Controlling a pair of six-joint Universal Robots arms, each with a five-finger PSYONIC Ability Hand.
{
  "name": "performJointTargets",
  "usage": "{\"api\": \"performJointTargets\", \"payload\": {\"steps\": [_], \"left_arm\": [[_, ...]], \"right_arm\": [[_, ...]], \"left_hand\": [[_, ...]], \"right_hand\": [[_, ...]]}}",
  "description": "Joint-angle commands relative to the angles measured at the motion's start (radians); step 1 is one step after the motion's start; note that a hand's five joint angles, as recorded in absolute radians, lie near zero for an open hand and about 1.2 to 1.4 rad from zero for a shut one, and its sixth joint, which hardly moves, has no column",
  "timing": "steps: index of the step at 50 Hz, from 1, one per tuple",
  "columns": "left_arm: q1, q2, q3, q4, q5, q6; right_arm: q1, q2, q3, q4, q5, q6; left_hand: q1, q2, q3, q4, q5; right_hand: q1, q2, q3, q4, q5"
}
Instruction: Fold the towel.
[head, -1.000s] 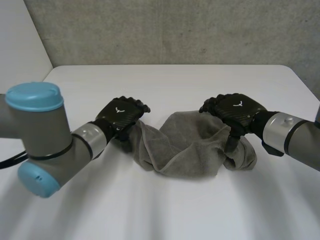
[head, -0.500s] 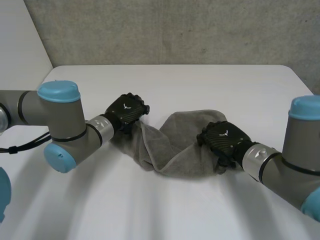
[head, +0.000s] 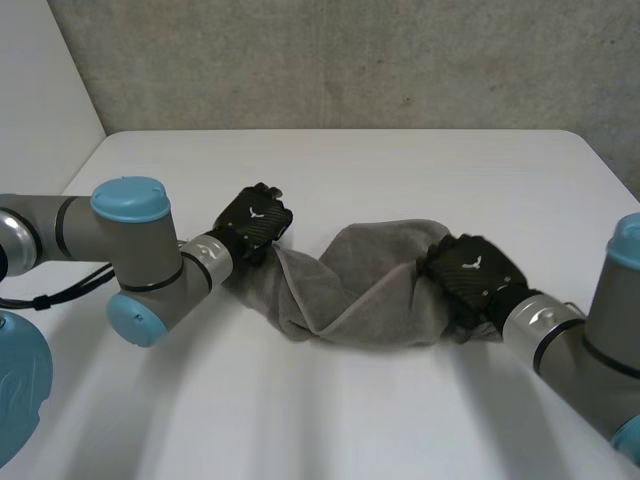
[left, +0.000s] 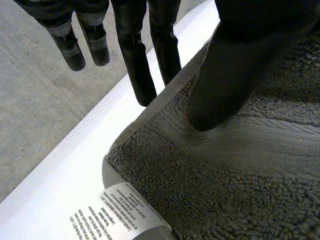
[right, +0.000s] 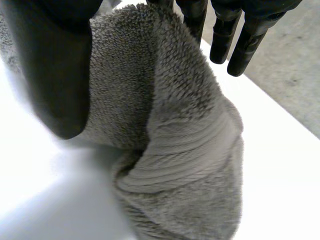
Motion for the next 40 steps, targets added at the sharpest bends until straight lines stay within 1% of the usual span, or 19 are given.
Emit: {"api": "performJointTargets", "payload": {"steps": [1,5,7,8,10,11,13,16,18,19,20,21,22,23,25,30,32,34,40], "left_arm": [[0.009,0.008,-0.011,-0.007,-0.001,0.027],[0.012,0.012,-0.020,-0.007,-0.001,0.027],[0.014,0.017,-0.025,-0.008,0.000,0.025],[0.014,0.017,-0.025,-0.008,0.000,0.025],[0.014,0.018,-0.027,-0.015,0.000,0.027],[0.014,0.020,-0.027,-0.024,-0.001,0.027],[0.015,0.024,-0.027,-0.034,0.000,0.027],[0.015,0.032,-0.030,-0.054,0.000,0.027],[0.015,0.037,-0.034,-0.067,0.002,0.027],[0.015,0.043,-0.042,-0.076,0.003,0.027],[0.015,0.051,-0.050,-0.083,0.005,0.027],[0.015,0.051,-0.050,-0.084,0.005,0.027],[0.015,0.058,-0.057,-0.088,0.005,0.027],[0.015,0.066,-0.068,-0.090,0.005,0.027],[0.017,0.074,-0.080,-0.093,0.005,0.027],[0.031,0.110,-0.120,-0.094,0.005,0.025],[0.043,0.124,-0.136,-0.096,0.005,0.025],[0.066,0.155,-0.165,-0.106,0.005,0.025],[0.087,0.192,-0.201,-0.139,0.005,0.025]], "right_arm": [[-0.046,-0.047,-0.027,0.018,-0.011,0.061],[-0.059,-0.045,-0.061,0.041,-0.019,0.132],[-0.090,-0.047,-0.094,0.069,-0.063,0.193],[-0.090,-0.047,-0.095,0.069,-0.063,0.193],[-0.124,-0.041,-0.143,0.092,-0.129,0.234],[-0.124,-0.041,-0.144,0.092,-0.129,0.234],[-0.147,-0.015,-0.197,0.116,-0.201,0.276],[-0.151,0.019,-0.231,0.136,-0.226,0.300],[-0.153,0.106,-0.317,0.206,-0.262,0.331],[-0.153,0.106,-0.317,0.207,-0.263,0.331],[-0.153,0.147,-0.358,0.249,-0.269,0.333],[-0.155,0.187,-0.395,0.292,-0.273,0.324],[-0.155,0.188,-0.395,0.293,-0.273,0.323],[-0.156,0.224,-0.429,0.332,-0.275,0.319],[-0.156,0.255,-0.458,0.368,-0.272,0.310],[-0.179,0.301,-0.495,0.415,-0.275,0.239],[-0.199,0.306,-0.504,0.420,-0.269,0.170],[-0.204,0.306,-0.509,0.423,-0.269,0.144],[-0.242,0.297,-0.530,0.481,-0.279,0.101]], "left_hand": [[-0.085,-0.085,-0.043,-0.050,-0.090],[-0.138,-0.138,-0.043,-0.050,-0.143],[-0.132,-0.132,-0.043,-0.050,-0.137],[-0.132,-0.132,-0.043,-0.050,-0.137],[-0.114,-0.114,-0.043,-0.050,-0.119],[-0.062,-0.062,-0.043,-0.050,-0.067],[-0.012,-0.012,-0.043,-0.050,-0.016],[0.073,0.074,-0.043,-0.050,0.069],[0.123,0.123,-0.043,-0.050,0.119],[0.193,0.193,-0.043,-0.050,0.188],[0.261,0.261,-0.043,-0.050,0.256],[0.261,0.261,-0.043,-0.050,0.257],[0.328,0.328,-0.043,-0.050,0.323],[0.404,0.405,-0.043,-0.050,0.400],[0.434,0.434,-0.043,-0.050,0.429],[0.434,0.434,-0.043,-0.050,0.429],[0.434,0.434,-0.043,-0.050,0.429],[0.434,0.434,-0.043,-0.050,0.429],[0.434,0.434,-0.043,-0.050,0.429]], "right_hand": [[-0.232,-0.229,-0.007,-0.060,-0.225],[-0.232,-0.229,-0.007,-0.060,-0.225],[-0.232,-0.229,-0.007,-0.060,-0.225],[-0.232,-0.229,-0.007,-0.060,-0.225],[-0.232,-0.229,-0.007,-0.060,-0.225],[-0.232,-0.229,-0.007,-0.060,-0.225],[-0.232,-0.229,-0.007,-0.060,-0.225],[-0.232,-0.229,-0.007,-0.060,-0.225],[-0.232,-0.229,-0.007,-0.060,-0.225],[-0.232,-0.229,-0.007,-0.060,-0.225],[-0.232,-0.229,-0.007,-0.060,-0.225],[-0.211,-0.207,-0.007,-0.060,-0.203],[-0.210,-0.207,-0.007,-0.060,-0.203],[-0.181,-0.178,-0.007,-0.060,-0.174],[-0.166,-0.163,-0.007,-0.060,-0.159],[-0.134,-0.131,-0.007,-0.060,-0.127],[-0.072,-0.069,-0.007,-0.060,-0.065],[-0.058,-0.055,-0.007,-0.060,-0.050],[-0.052,-0.049,-0.007,-0.060,-0.044]]}}
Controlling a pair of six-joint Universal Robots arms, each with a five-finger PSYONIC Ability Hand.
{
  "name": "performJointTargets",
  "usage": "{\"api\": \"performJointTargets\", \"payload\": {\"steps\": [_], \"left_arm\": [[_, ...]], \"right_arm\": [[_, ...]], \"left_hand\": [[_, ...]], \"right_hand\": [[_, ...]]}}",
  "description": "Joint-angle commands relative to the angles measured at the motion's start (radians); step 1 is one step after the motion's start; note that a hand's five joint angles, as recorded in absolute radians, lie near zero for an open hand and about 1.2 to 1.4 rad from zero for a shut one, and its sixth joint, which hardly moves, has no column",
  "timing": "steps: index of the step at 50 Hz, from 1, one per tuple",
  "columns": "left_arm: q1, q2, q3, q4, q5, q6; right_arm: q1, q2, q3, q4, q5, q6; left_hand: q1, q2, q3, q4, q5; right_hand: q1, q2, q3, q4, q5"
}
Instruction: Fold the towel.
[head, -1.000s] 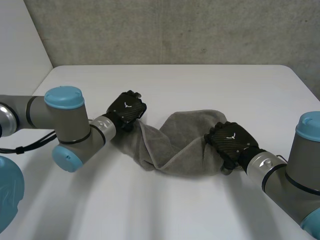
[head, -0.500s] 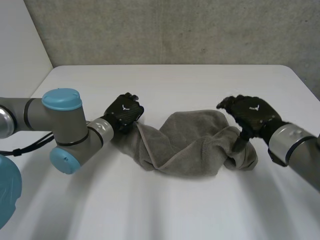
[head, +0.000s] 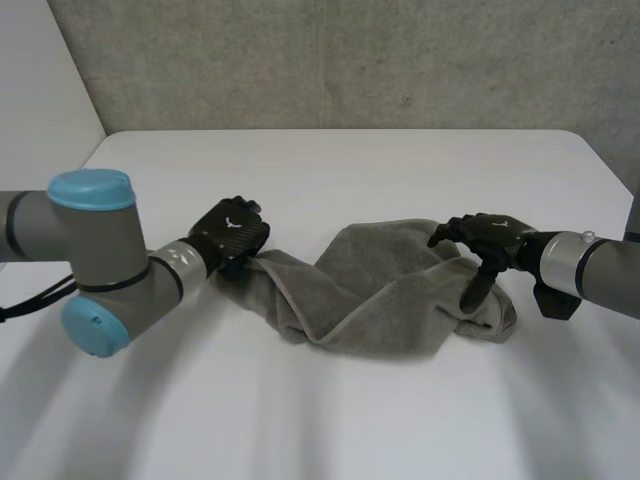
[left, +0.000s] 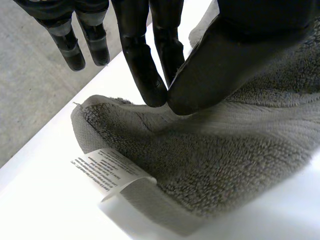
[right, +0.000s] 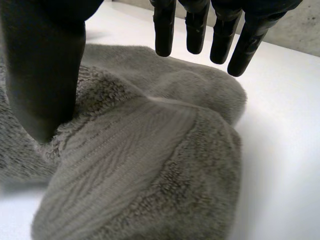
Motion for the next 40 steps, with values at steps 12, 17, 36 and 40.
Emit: {"api": "performJointTargets", "payload": {"steps": [12,17,36,40], "left_arm": [[0.071,0.228,-0.220,-0.067,0.006,-0.005],[0.075,0.309,-0.293,-0.067,0.012,-0.005],[0.055,0.420,-0.456,-0.070,0.053,-0.019],[0.048,0.441,-0.471,-0.070,0.053,-0.019]], "right_arm": [[-0.083,0.041,-0.028,0.220,-0.015,-0.238],[-0.106,0.032,-0.017,0.268,-0.024,-0.287],[-0.094,-0.034,-0.099,0.265,-0.132,-0.223],[-0.079,0.046,-0.158,0.263,-0.121,-0.229]], "left_hand": [[0.095,0.082,-0.043,-0.050,0.065],[0.095,0.082,-0.043,-0.050,0.065],[0.095,0.082,-0.043,-0.050,0.065],[0.095,0.082,-0.043,-0.050,0.065]], "right_hand": [[0.221,0.224,-0.007,-0.060,0.200],[0.310,0.312,-0.007,-0.060,0.288],[-0.057,-0.054,-0.007,-0.060,-0.078],[-0.034,-0.031,-0.007,-0.060,-0.055]]}}
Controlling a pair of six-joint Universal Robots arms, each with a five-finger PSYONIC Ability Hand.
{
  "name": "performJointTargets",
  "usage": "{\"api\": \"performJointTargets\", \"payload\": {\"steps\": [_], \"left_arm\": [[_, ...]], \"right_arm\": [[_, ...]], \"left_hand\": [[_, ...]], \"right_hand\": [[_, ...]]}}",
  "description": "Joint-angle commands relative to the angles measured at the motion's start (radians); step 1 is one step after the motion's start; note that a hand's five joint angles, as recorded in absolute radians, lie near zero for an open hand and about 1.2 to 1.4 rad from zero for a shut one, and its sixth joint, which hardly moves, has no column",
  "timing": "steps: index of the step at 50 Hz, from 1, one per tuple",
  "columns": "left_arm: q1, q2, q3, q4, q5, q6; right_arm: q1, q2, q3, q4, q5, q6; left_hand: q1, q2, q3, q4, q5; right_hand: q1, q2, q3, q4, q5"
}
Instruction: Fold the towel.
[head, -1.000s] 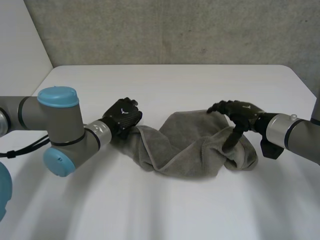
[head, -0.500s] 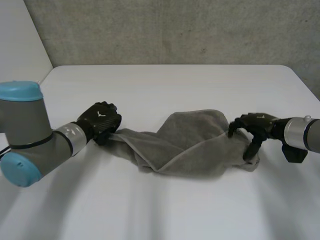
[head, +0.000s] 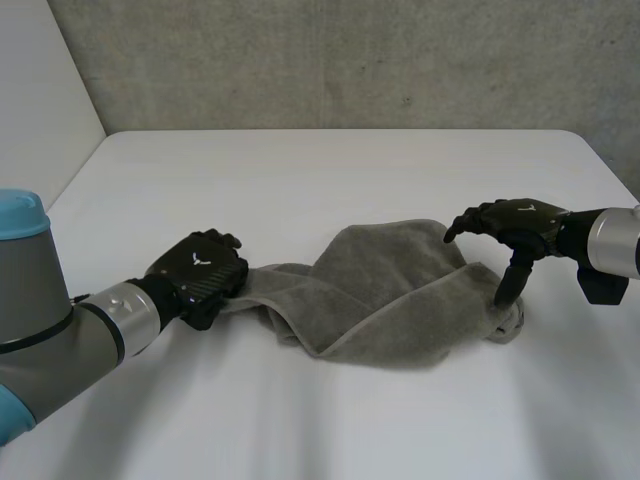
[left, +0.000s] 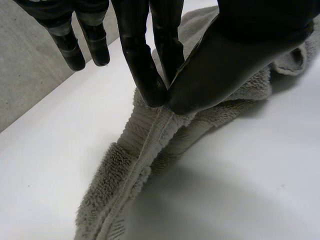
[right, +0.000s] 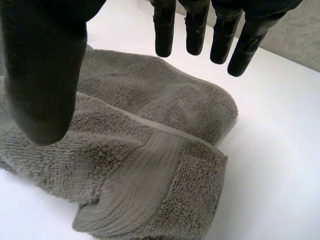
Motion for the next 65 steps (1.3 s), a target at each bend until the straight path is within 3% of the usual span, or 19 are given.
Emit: {"api": "performJointTargets", "payload": {"steps": [1,8,17,34,36,37,39,40,42,53,65], "left_arm": [[-0.010,0.027,-0.022,-0.001,-0.002,0.000],[0.001,0.063,-0.039,-0.015,0.000,-0.002],[0.004,0.096,-0.071,-0.033,0.003,0.000],[0.015,0.100,-0.100,-0.032,0.005,0.000],[0.015,0.098,-0.100,-0.032,0.005,0.000],[0.015,0.095,-0.100,-0.030,0.005,0.000],[0.018,0.093,-0.098,-0.029,0.005,0.000],[0.018,0.093,-0.098,-0.029,0.005,0.000],[0.028,0.092,-0.097,-0.027,0.005,0.000],[0.053,0.095,-0.094,-0.030,0.003,0.000],[0.057,0.103,-0.105,-0.035,0.000,0.000]], "right_arm": [[0.018,0.104,-0.072,-0.002,0.014,-0.008],[0.018,0.196,-0.163,-0.030,0.020,-0.010],[0.036,0.265,-0.196,-0.110,0.095,-0.011],[0.059,0.327,-0.216,-0.111,0.104,-0.011],[0.061,0.313,-0.215,-0.110,0.103,-0.011],[0.061,0.313,-0.215,-0.110,0.103,-0.011],[0.061,0.280,-0.206,-0.107,0.098,-0.013],[0.061,0.279,-0.206,-0.107,0.098,-0.013],[0.058,0.215,-0.172,-0.103,0.083,-0.015],[-0.011,0.003,0.050,-0.128,0.043,-0.025],[-0.103,-0.101,0.254,-0.127,-0.012,-0.128]], "left_hand": [[0.091,0.080,-0.043,-0.050,0.065],[0.091,0.080,-0.043,-0.050,0.065],[0.091,0.080,-0.043,-0.050,0.065],[0.091,0.080,-0.043,-0.050,0.065],[0.091,0.080,-0.043,-0.050,0.065],[0.091,0.080,-0.043,-0.050,0.065],[0.091,0.080,-0.043,-0.050,0.065],[0.091,0.080,-0.043,-0.050,0.065],[0.091,0.080,-0.043,-0.050,0.065],[0.091,0.080,-0.043,-0.050,0.065],[0.091,0.080,-0.043,-0.050,0.065]], "right_hand": [[-0.028,-0.035,-0.007,-0.060,0.014],[0.059,0.053,-0.007,-0.060,0.102],[0.168,0.161,-0.007,-0.060,0.210],[0.253,0.247,-0.007,-0.060,0.296],[0.472,0.465,-0.007,-0.060,0.514],[0.474,0.467,-0.007,-0.060,0.516],[0.856,0.849,-0.007,-0.060,0.898],[0.858,0.851,-0.007,-0.060,0.900],[1.080,1.073,-0.007,-0.060,1.122],[1.080,1.073,-0.007,-0.060,1.122],[1.080,1.073,-0.007,-0.060,1.122]]}}
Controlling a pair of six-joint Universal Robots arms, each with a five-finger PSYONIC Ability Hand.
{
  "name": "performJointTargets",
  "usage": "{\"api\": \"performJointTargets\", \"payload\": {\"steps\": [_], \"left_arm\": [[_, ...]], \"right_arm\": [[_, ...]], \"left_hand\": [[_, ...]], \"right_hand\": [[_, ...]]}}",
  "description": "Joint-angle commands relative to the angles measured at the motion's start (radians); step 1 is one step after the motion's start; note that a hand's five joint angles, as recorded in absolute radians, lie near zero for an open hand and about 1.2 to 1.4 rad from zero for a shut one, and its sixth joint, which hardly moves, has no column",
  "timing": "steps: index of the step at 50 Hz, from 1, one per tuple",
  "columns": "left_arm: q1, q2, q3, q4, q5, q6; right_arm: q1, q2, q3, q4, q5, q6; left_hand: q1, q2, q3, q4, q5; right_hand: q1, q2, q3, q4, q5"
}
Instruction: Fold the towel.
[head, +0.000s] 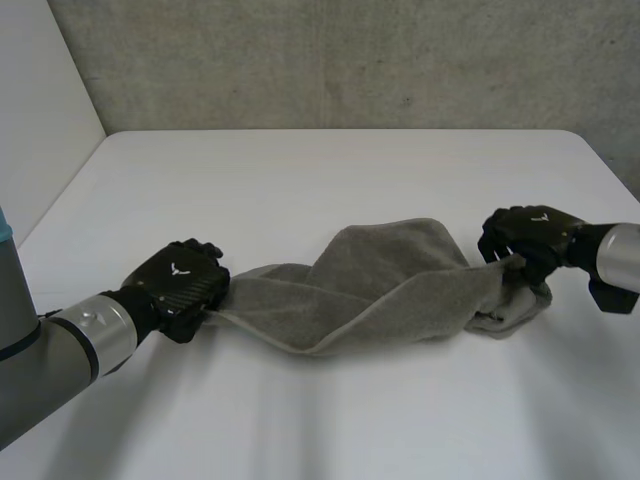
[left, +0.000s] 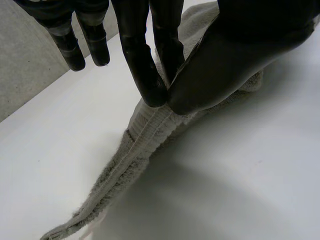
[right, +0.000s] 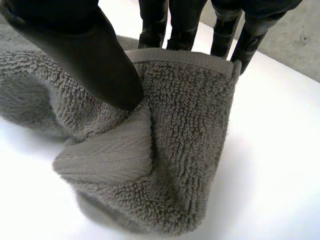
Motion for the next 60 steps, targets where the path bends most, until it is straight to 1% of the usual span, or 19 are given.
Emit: {"api": "performJointTargets", "payload": {"steps": [1,10,12,18,20,21,23,24,25,26,27,28,29,30,31,36,44,51,60], "left_arm": [[0.003,0.005,-0.015,-0.006,-0.004,0.000],[0.072,-0.036,0.052,-0.013,-0.001,0.009],[0.072,-0.079,0.101,-0.015,-0.003,0.009],[0.057,-0.213,0.378,-0.012,-0.013,-0.008],[0.047,-0.231,0.458,-0.006,-0.013,-0.024],[0.038,-0.244,0.538,0.006,-0.015,-0.056],[0.030,-0.245,0.608,0.032,-0.021,-0.107],[0.030,-0.245,0.609,0.033,-0.021,-0.107],[0.026,-0.242,0.668,0.072,-0.032,-0.171],[0.021,-0.238,0.717,0.117,-0.042,-0.246],[0.021,-0.238,0.718,0.117,-0.042,-0.247],[0.017,-0.224,0.757,0.161,-0.052,-0.330],[0.017,-0.189,0.781,0.201,-0.055,-0.412],[0.017,-0.188,0.781,0.201,-0.055,-0.413],[0.024,-0.134,0.788,0.235,-0.056,-0.482],[0.040,-0.032,0.763,0.321,-0.046,-0.590],[0.069,-0.001,0.584,0.350,0.014,-0.537],[0.109,-0.012,0.286,0.327,0.105,-0.390],[0.095,-0.078,0.046,0.324,0.123,-0.247]], "right_arm": [[-0.060,-0.076,0.141,0.015,-0.017,-0.094],[-0.070,-0.080,0.152,0.032,0.000,-0.366],[-0.065,-0.055,0.071,0.025,-0.002,-0.440],[0.059,0.015,-0.172,-0.041,0.004,-0.392],[0.139,0.019,-0.315,-0.195,0.051,-0.273],[0.139,0.019,-0.316,-0.196,0.052,-0.273],[0.167,-0.018,-0.397,-0.430,0.158,-0.073],[0.167,-0.018,-0.397,-0.432,0.159,-0.072],[0.170,-0.068,-0.399,-0.564,0.205,0.050],[0.170,-0.069,-0.399,-0.565,0.205,0.051],[0.161,-0.133,-0.382,-0.687,0.242,0.174],[0.159,-0.202,-0.362,-0.774,0.266,0.286],[0.159,-0.202,-0.362,-0.775,0.266,0.287],[0.158,-0.249,-0.341,-0.815,0.265,0.387],[0.153,-0.270,-0.328,-0.821,0.260,0.458],[0.148,-0.314,-0.272,-0.779,0.236,0.471],[0.043,-0.354,-0.062,-0.762,0.092,0.392],[-0.027,-0.351,0.249,-0.763,-0.052,0.291],[-0.030,-0.340,0.474,-0.769,-0.066,0.114]], "left_hand": [[0.091,0.080,-0.043,-0.050,0.065],[0.091,0.080,-0.043,-0.050,0.065],[0.091,0.080,-0.043,-0.050,0.065],[0.091,0.080,-0.043,-0.050,0.065],[0.091,0.080,-0.043,-0.050,0.065],[0.091,0.080,-0.043,-0.050,0.065],[0.091,0.080,-0.043,-0.050,0.065],[0.091,0.080,-0.043,-0.050,0.065],[0.091,0.080,-0.043,-0.050,0.065],[0.091,0.080,-0.043,-0.050,0.065],[0.091,0.080,-0.043,-0.050,0.065],[0.091,0.080,-0.043,-0.050,0.065],[0.091,0.080,-0.043,-0.050,0.065],[0.091,0.080,-0.043,-0.050,0.065],[0.091,0.080,-0.043,-0.050,0.065],[0.091,0.080,-0.043,-0.050,0.065],[0.091,0.080,-0.043,-0.050,0.065],[0.091,0.080,-0.043,-0.050,0.065],[0.091,0.080,-0.043,-0.050,0.065]], "right_hand": [[0.097,0.087,-0.007,-0.060,0.095],[0.097,0.087,-0.007,-0.060,0.095],[0.097,0.087,-0.007,-0.060,0.095],[0.097,0.087,-0.007,-0.060,0.095],[0.097,0.087,-0.007,-0.060,0.095],[0.097,0.087,-0.007,-0.060,0.095],[0.097,0.087,-0.007,-0.060,0.095],[0.097,0.087,-0.007,-0.060,0.095],[0.097,0.087,-0.007,-0.060,0.095],[0.097,0.087,-0.007,-0.060,0.095],[0.097,0.087,-0.007,-0.060,0.095],[0.097,0.087,-0.007,-0.060,0.095],[0.097,0.087,-0.007,-0.060,0.095],[0.097,0.087,-0.007,-0.060,0.095],[0.097,0.087,-0.007,-0.060,0.095],[0.097,0.087,-0.007,-0.060,0.095],[0.097,0.087,-0.007,-0.060,0.095],[0.097,0.087,-0.007,-0.060,0.095],[0.097,0.087,-0.007,-0.060,0.095]]}}
